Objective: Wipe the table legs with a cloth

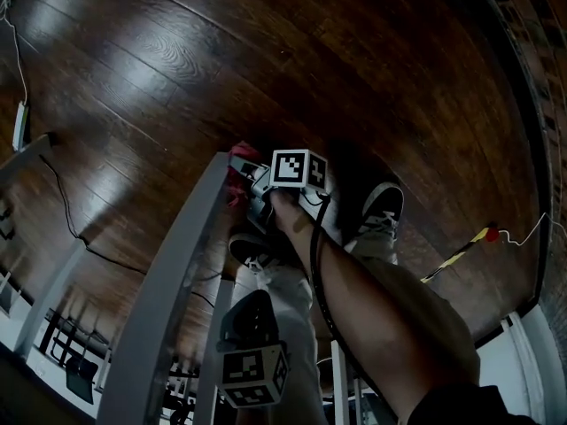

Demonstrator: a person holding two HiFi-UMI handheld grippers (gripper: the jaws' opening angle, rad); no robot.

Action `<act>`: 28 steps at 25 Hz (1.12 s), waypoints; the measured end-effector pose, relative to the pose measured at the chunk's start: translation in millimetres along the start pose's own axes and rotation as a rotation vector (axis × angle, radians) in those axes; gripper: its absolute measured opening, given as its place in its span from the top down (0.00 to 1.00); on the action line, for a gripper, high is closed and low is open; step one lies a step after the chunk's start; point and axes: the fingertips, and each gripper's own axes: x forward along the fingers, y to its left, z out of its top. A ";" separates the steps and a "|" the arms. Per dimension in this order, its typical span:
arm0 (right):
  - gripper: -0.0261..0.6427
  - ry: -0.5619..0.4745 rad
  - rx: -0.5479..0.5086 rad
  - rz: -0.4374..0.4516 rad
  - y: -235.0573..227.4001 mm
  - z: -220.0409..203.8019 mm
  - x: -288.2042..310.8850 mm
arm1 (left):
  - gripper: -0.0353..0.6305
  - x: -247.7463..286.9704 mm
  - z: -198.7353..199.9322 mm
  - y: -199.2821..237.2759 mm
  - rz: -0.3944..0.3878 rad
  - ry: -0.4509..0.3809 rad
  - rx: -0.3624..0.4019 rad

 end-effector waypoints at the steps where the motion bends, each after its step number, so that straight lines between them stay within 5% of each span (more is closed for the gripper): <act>1: 0.82 0.018 -0.017 -0.006 -0.1 1.4 1.7 | 0.94 0.7 -1.2 -0.3 0.004 0.000 -0.001; 10: 0.82 0.136 -0.330 0.050 40.7 22.9 34.1 | 0.94 10.0 -15.0 -3.9 0.020 0.021 0.024; 17: 0.82 0.379 -0.677 -0.151 18.1 2.8 64.1 | 0.94 10.2 -10.2 4.0 0.037 0.014 0.047; 28: 0.83 0.407 -0.752 -0.162 39.2 -12.6 50.7 | 0.94 1.0 -5.2 2.1 0.019 0.017 0.052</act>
